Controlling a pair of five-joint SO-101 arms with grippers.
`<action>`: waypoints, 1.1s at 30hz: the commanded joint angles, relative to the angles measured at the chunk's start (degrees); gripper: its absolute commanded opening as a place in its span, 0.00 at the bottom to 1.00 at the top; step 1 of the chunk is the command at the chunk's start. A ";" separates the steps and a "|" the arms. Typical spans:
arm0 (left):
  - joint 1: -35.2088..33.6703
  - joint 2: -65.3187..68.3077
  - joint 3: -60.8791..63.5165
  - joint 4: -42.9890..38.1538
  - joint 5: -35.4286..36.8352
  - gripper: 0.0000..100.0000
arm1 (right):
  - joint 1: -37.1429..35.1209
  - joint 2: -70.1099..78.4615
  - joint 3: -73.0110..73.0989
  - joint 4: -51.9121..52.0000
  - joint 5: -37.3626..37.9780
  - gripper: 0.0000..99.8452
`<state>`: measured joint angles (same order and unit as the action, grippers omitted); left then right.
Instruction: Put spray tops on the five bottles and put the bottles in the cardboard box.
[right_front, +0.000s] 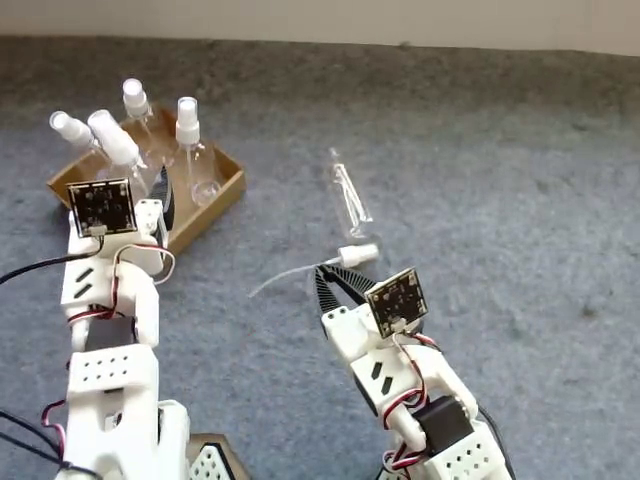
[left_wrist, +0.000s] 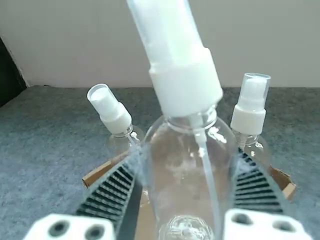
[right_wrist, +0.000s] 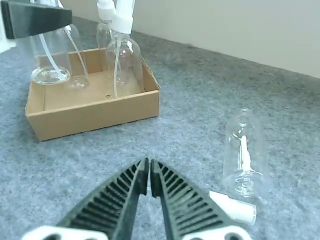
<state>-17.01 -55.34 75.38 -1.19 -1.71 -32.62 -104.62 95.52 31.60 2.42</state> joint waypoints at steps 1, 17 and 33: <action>-0.40 6.64 -0.48 -9.67 0.79 0.12 | 0.75 -0.57 6.29 0.04 0.00 0.01; -1.63 32.40 -4.97 -30.68 0.97 0.12 | 0.75 -0.48 6.29 0.04 0.00 0.01; -3.56 51.74 -11.65 -47.03 6.24 0.12 | 0.75 -0.40 6.29 0.04 0.00 0.01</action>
<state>-20.18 -5.49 68.79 -44.44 3.91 -32.62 -104.62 95.52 31.60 2.42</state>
